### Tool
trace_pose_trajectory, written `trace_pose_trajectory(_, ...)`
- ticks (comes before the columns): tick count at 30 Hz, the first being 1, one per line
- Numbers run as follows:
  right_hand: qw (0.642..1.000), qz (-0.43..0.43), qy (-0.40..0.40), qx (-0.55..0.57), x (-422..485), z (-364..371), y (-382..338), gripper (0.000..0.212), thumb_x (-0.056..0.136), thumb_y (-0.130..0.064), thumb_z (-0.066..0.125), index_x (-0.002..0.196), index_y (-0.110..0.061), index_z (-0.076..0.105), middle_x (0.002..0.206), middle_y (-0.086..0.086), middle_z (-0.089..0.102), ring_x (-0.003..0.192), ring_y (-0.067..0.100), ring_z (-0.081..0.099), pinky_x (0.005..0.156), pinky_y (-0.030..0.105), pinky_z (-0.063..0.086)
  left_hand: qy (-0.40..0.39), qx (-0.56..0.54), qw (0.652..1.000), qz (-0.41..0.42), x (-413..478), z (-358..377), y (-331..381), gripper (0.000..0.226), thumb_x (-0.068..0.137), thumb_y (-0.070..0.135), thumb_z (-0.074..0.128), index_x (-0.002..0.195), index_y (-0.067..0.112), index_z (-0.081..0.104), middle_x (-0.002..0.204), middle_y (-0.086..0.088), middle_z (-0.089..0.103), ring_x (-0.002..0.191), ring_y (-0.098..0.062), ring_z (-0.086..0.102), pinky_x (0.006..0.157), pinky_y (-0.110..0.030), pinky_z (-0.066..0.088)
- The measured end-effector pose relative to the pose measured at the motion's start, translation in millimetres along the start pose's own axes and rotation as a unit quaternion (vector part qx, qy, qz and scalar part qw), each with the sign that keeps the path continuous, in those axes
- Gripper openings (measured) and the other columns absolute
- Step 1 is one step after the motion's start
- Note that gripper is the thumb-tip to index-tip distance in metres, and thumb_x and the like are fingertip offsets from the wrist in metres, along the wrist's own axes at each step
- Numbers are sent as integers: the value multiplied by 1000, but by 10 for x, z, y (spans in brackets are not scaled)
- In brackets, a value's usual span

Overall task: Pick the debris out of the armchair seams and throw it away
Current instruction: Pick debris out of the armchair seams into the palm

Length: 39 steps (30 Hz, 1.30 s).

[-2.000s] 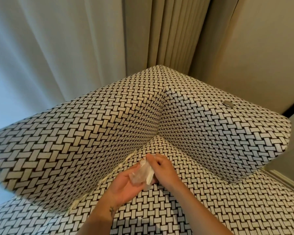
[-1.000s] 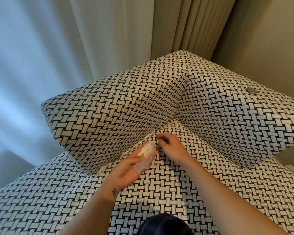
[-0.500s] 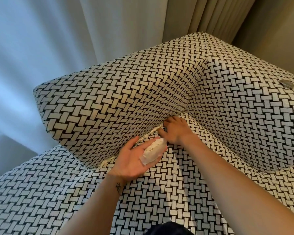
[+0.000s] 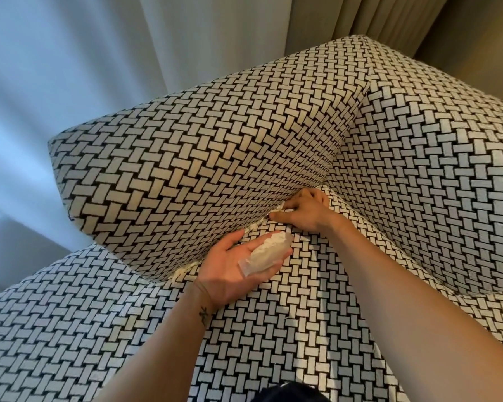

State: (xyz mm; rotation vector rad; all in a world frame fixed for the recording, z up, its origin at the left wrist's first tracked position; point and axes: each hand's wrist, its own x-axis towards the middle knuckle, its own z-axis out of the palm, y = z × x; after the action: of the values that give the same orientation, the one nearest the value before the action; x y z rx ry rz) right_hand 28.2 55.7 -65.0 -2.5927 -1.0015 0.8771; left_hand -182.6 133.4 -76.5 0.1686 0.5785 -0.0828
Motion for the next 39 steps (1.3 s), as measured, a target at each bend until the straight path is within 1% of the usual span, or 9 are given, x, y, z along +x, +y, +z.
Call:
trace_pose_trajectory(5,988,39,-45,-144,-11,-12,-214,91,77,-86,48,148,-29,49,163,11,16,152,37,-6,123,52,-5,5,10,1000,-3,6,6,-3,64,98,36,48,142,-10,51,149,-35,47,134,-48,46,110,-50,37)
trace_pose_trajectory(8,989,42,-35,-139,-42,27,-234,100,72,-92,47,148,-28,49,162,12,15,151,38,-7,123,53,-7,2,19,1000,-7,-4,9,-10,64,99,37,48,141,-11,51,150,-34,46,134,-48,47,109,-50,38)
trace_pose_trajectory(13,998,2,33,-62,-44,108,-118,75,78,-84,53,125,-28,69,154,11,27,149,35,-1,123,49,-9,-6,7,1000,-19,1,-24,0,65,102,40,44,146,-8,47,154,-33,41,132,-51,50,114,-50,34)
trace_pose_trajectory(17,996,-15,61,-58,-38,173,-55,64,86,-76,50,127,-30,68,151,11,33,149,34,1,123,48,-6,-14,4,1000,-22,6,-43,0,64,103,40,43,143,-10,50,154,-33,41,131,-51,50,112,-51,37)
trace_pose_trajectory(22,993,-37,112,7,-79,234,18,50,94,-57,56,132,-26,65,144,5,44,148,28,12,123,40,-1,-18,14,999,-24,12,-65,9,64,103,39,43,143,-10,50,155,-33,40,132,-52,49,114,-50,35)
trace_pose_trajectory(27,971,-54,212,95,-133,378,55,28,96,-41,63,115,-25,75,139,-2,58,147,16,28,120,28,-5,-12,26,999,-18,30,-91,-5,65,105,41,39,145,-10,47,154,-33,41,131,-51,50,115,-48,30)
trace_pose_trajectory(32,946,-61,252,193,-221,444,61,21,92,-35,72,107,-21,76,134,-3,65,147,16,35,125,34,4,-37,42,998,-10,27,-134,6,66,107,43,36,155,-2,34,158,-28,38,134,-47,50,114,-48,36)
trace_pose_trajectory(37,947,-79,260,170,-329,439,74,19,93,-34,71,106,-20,73,133,-2,66,145,19,37,125,36,10,-47,38,998,-1,-7,-111,-27,65,107,43,35,155,-2,35,158,-27,40,137,-46,48,114,-48,39)
trace_pose_trajectory(39,941,-71,263,201,-328,434,60,12,90,-30,74,99,-23,71,124,-1,68,134,20,46,123,42,21,-44,31,999,5,-18,-75,-23,64,106,42,37,152,-3,40,155,-28,43,134,-47,51,111,-49,42)
